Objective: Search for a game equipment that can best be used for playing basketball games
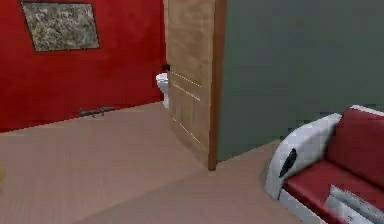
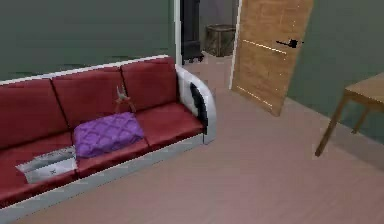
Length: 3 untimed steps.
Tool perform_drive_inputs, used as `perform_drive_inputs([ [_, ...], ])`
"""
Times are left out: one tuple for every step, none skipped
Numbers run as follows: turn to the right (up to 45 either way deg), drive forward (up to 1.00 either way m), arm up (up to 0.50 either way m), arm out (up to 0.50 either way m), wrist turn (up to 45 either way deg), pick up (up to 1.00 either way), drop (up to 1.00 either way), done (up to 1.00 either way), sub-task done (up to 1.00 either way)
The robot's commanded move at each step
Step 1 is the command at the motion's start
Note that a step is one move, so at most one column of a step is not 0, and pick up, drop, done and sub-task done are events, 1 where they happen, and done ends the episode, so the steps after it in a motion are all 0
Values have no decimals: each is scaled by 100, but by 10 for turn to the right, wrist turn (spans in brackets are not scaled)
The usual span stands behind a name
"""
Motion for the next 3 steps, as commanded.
perform_drive_inputs([
  [-450,0,0,0,0,0,0,0,0],
  [-450,0,0,0,0,0,0,0,0],
  [-240,0,0,0,0,0,0,0,0],
])
